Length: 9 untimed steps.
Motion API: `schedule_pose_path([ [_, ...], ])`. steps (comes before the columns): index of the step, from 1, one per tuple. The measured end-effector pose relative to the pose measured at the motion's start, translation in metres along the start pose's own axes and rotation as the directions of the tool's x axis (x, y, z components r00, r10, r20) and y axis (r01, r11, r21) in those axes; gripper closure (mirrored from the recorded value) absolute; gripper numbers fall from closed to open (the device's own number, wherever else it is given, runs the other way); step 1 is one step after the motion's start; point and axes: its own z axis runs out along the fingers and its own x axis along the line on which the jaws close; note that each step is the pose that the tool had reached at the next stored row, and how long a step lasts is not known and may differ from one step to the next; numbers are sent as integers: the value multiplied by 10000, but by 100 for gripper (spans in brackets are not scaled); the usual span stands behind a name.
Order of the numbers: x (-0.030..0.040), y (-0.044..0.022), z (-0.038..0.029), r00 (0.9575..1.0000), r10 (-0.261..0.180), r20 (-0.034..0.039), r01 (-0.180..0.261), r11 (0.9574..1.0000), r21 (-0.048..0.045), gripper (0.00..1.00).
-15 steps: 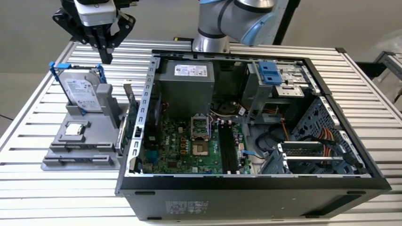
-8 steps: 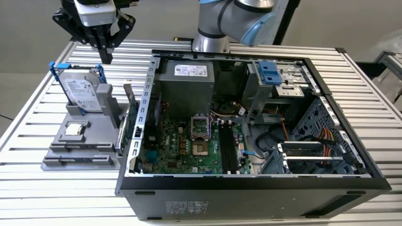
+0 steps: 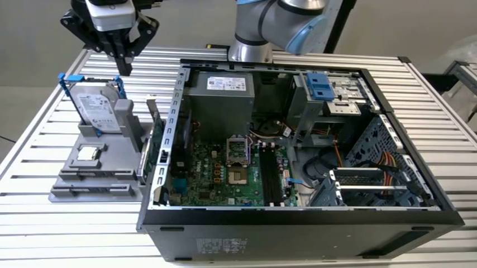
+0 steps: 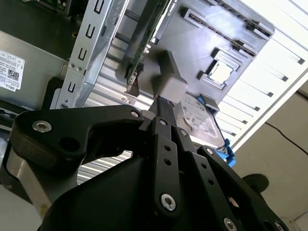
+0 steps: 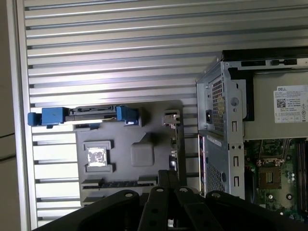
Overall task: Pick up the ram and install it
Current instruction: 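Reach for the ram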
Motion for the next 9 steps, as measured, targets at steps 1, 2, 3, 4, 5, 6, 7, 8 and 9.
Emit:
schedule_pose_path([
  [1,19,-1,0,10000,-1,-1,1,10000,1,100],
  [2,38,-2,1,10000,-3,-1,3,10000,1,100],
  [3,56,-3,1,10000,-5,-1,5,10000,1,100],
  [4,74,-4,2,10000,-7,-1,7,10000,1,100],
  [5,91,-5,3,10000,-9,-1,9,10000,1,100],
  [6,108,-6,3,10000,-10,-2,10,10000,1,100],
  [7,124,-7,4,10000,-12,-1,12,10000,1,100],
  [8,141,-8,5,10000,-14,-2,14,10000,2,100],
  [9,158,-9,6,10000,-15,-2,15,10000,1,100],
])
